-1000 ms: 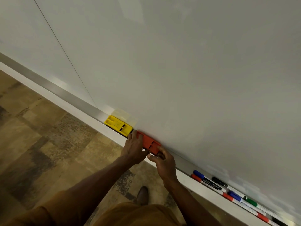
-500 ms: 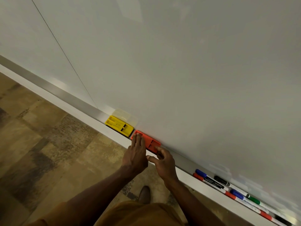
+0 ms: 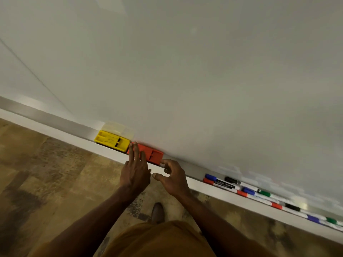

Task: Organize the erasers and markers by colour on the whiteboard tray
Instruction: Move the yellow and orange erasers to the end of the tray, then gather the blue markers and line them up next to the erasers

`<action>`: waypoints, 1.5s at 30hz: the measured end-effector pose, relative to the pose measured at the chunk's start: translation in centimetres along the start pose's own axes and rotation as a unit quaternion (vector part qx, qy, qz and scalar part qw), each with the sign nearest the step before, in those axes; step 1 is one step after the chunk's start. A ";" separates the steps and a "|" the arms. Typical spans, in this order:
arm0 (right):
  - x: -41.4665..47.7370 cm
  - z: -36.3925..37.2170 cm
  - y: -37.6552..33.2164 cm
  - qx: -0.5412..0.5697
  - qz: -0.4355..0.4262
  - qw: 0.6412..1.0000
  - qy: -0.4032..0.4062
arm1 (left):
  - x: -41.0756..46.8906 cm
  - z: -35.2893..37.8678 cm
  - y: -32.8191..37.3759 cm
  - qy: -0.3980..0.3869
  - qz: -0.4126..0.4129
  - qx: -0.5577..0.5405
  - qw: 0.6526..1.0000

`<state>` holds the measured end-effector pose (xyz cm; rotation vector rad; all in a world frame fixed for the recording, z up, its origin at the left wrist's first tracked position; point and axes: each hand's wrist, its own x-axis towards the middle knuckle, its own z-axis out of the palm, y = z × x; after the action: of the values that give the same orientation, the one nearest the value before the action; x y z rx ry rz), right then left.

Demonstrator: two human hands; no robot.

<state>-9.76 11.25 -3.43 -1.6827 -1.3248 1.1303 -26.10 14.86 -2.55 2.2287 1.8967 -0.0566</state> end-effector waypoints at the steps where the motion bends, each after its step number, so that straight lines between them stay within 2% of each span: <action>1: -0.5 -0.7 0.4 -0.028 -0.024 0.999 0.004 | -0.2 0.1 0.4 0.011 0.010 0.017 1.000; 4: -2.5 -3.8 2.0 -0.089 -0.065 0.993 0.030 | -1.0 -0.1 2.4 0.040 0.056 0.015 0.998; 7: -4.4 -8.1 3.8 -0.118 -0.066 0.988 0.077 | -1.6 0.2 5.5 0.049 0.144 0.007 0.988; 13: -8.0 -18.9 8.4 -0.237 -0.007 0.950 0.202 | -1.4 0.8 14.0 0.009 0.325 -0.007 0.946; 17: -9.9 -24.8 10.7 -0.293 0.044 0.927 0.231 | -0.4 1.8 19.6 0.003 0.375 0.030 0.927; 20: -11.0 -27.9 12.0 -0.340 0.060 0.911 0.226 | -0.1 2.2 22.3 -0.014 0.380 0.061 0.923; 24: -12.0 -30.7 14.1 -0.439 0.020 0.884 0.160 | -0.5 2.8 24.1 -0.034 0.371 0.077 0.925; 28: -12.2 -32.2 15.2 -0.479 -0.018 0.867 0.134 | -0.5 3.8 24.5 -0.032 0.366 0.085 0.926; 32: -12.1 -32.7 15.7 -0.497 -0.038 0.860 0.114 | -0.4 4.1 24.9 -0.030 0.360 0.085 0.929; 40: -11.4 -33.4 16.8 -0.499 -0.019 0.863 0.077 | -1.2 4.0 25.4 0.006 0.339 0.084 0.937; 45: -11.3 -33.2 17.4 -0.515 -0.006 0.853 0.083 | -2.3 4.0 25.8 0.034 0.316 0.036 0.948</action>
<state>26.20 -4.09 -4.53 -2.4009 -1.9851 0.1648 -0.78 8.08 -2.56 2.8031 1.1346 0.0544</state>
